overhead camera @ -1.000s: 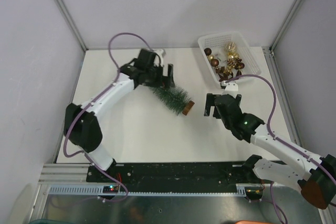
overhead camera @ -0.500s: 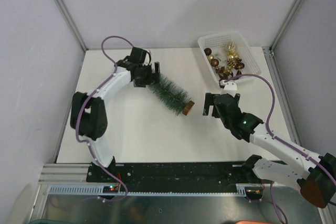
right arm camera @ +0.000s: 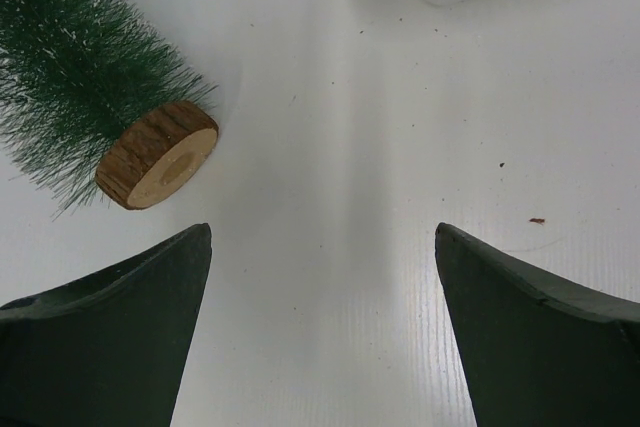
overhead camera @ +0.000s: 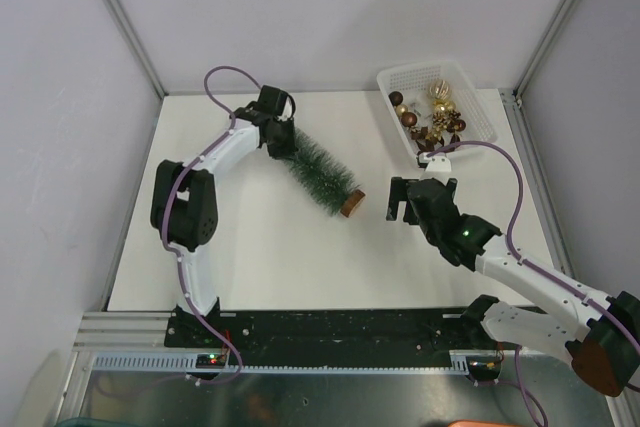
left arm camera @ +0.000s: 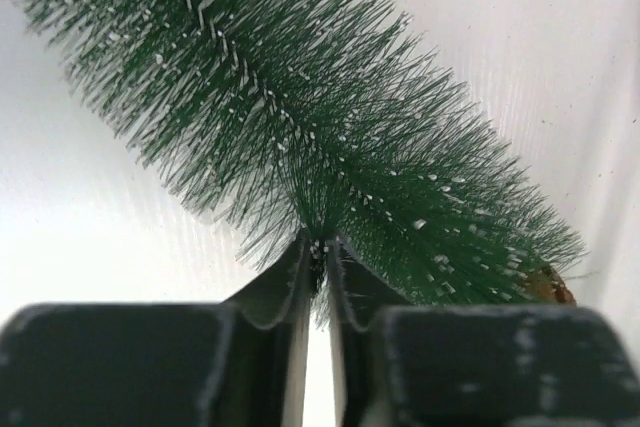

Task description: Decorate the small christmas tree

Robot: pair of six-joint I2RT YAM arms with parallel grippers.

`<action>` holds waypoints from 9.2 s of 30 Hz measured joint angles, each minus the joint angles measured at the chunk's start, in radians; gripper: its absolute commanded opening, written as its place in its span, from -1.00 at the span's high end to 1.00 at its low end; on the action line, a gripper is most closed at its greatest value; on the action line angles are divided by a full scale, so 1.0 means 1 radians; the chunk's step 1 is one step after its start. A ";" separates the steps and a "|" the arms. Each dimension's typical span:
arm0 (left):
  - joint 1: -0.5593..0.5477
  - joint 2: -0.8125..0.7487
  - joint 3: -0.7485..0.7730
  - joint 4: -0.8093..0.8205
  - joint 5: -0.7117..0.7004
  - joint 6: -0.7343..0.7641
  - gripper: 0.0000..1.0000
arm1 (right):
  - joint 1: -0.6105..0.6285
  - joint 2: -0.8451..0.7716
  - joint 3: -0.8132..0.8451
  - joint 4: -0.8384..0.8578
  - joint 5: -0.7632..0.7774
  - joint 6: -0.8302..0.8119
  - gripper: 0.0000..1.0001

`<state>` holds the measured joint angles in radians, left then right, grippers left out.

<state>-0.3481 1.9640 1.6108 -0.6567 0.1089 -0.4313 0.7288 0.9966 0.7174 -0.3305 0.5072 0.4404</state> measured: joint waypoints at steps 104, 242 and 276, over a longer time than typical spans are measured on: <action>-0.262 -0.741 -0.529 0.159 0.499 0.179 -0.99 | -0.133 0.033 0.027 0.165 0.062 -0.061 -0.94; 0.109 -0.596 -0.361 0.028 0.470 0.335 -0.99 | -0.672 0.565 0.368 0.028 -0.159 0.173 -0.27; 0.109 -0.692 -0.379 0.030 0.464 0.335 -0.99 | -0.650 0.255 0.292 -0.042 -0.332 0.153 1.00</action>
<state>-0.2390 1.2716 1.2320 -0.6266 0.5732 -0.0963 0.0788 1.2518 1.0096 -0.3721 0.1753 0.5934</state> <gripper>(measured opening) 0.996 0.009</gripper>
